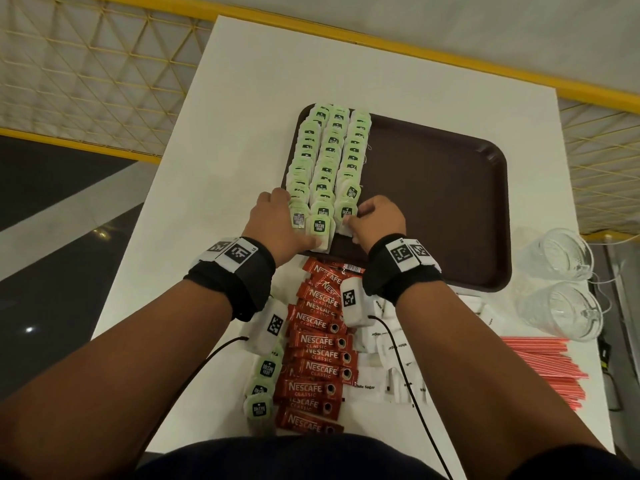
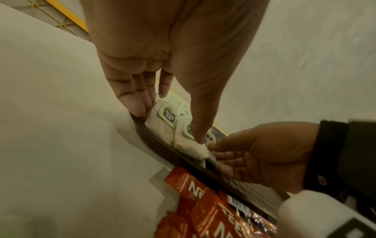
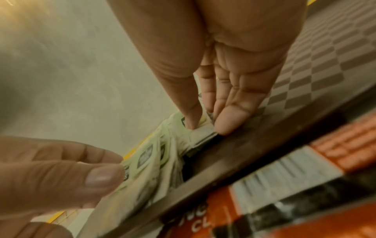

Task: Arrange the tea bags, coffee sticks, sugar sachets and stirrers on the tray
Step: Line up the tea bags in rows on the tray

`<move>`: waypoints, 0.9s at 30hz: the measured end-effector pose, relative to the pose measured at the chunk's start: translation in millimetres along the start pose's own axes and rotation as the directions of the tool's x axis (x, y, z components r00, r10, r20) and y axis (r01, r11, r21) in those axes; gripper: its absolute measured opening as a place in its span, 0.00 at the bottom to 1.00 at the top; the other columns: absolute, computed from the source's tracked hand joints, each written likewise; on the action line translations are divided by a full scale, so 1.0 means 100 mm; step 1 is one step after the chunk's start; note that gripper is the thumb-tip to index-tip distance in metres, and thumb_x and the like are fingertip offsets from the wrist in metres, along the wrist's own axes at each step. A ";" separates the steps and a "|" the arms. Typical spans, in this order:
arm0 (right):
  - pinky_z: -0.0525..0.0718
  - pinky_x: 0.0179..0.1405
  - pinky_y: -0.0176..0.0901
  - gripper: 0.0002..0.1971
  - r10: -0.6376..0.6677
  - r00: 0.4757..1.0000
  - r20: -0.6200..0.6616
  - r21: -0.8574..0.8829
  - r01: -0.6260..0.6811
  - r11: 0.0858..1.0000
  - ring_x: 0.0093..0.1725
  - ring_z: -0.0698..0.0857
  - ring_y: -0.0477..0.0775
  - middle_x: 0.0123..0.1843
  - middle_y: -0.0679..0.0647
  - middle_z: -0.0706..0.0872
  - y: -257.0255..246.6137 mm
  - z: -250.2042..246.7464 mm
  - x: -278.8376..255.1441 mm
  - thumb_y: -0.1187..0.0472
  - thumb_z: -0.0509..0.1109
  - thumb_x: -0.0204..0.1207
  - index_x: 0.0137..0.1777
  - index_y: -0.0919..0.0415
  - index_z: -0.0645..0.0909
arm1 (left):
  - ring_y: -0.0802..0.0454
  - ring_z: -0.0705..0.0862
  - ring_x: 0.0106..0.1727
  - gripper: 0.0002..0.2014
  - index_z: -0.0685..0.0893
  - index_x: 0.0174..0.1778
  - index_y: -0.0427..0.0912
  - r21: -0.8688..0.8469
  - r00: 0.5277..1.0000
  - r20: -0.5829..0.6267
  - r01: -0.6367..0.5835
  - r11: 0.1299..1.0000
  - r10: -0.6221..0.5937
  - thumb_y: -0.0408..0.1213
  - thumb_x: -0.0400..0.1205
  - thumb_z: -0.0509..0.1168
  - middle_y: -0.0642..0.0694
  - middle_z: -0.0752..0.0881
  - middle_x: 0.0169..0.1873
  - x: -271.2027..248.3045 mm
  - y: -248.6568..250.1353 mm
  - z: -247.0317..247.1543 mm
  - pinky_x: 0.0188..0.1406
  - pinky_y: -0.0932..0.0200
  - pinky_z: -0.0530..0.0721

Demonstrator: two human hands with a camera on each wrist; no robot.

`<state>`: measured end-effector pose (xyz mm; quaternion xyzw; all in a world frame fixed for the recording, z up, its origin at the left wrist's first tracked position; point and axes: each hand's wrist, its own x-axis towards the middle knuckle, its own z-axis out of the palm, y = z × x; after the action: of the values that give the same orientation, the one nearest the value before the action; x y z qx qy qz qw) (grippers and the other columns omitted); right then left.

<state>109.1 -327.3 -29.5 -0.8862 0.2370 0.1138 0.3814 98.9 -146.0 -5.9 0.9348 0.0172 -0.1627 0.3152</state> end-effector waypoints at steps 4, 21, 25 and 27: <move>0.83 0.49 0.44 0.21 -0.004 0.999 -0.038 -0.030 0.002 1.000 0.53 0.87 0.58 0.52 0.56 0.87 -0.04 -0.04 0.05 0.52 0.77 0.73 0.61 0.59 0.77 | 0.39 0.76 0.65 0.44 0.69 0.71 0.38 0.036 1.000 -0.016 0.001 0.999 0.000 0.50 0.64 0.83 0.38 0.74 0.65 0.00 0.01 0.02 0.63 0.46 0.78; 0.73 0.43 0.42 0.22 -0.047 0.998 0.033 -0.089 0.050 0.995 0.55 0.83 0.58 0.57 0.57 0.84 -0.21 -0.03 0.13 0.50 0.75 0.76 0.62 0.64 0.76 | 0.40 0.75 0.67 0.43 0.70 0.72 0.37 0.022 0.999 -0.043 0.015 1.000 -0.014 0.50 0.66 0.82 0.38 0.74 0.65 -0.01 0.02 0.09 0.66 0.46 0.77; 0.72 0.43 0.42 0.23 -0.031 0.999 0.020 -0.084 0.033 0.996 0.57 0.83 0.59 0.59 0.58 0.83 -0.23 -0.03 0.14 0.51 0.75 0.76 0.63 0.64 0.75 | 0.39 0.75 0.67 0.43 0.70 0.71 0.38 0.033 0.999 -0.046 0.020 0.999 -0.018 0.48 0.65 0.83 0.38 0.74 0.65 -0.01 0.04 0.09 0.66 0.46 0.77; 0.73 0.45 0.43 0.26 -0.022 1.000 -0.016 -0.078 0.021 0.997 0.60 0.82 0.61 0.63 0.61 0.81 -0.23 -0.05 0.15 0.49 0.74 0.76 0.66 0.64 0.73 | 0.39 0.75 0.66 0.42 0.71 0.70 0.38 0.037 0.999 -0.049 0.015 0.999 -0.013 0.48 0.65 0.82 0.38 0.75 0.64 -0.01 0.03 0.08 0.64 0.46 0.77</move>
<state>133.9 -322.0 -17.5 -0.9039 0.2259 0.1114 0.3457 96.3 -153.6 -10.0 0.9440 0.0283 -0.1423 0.2963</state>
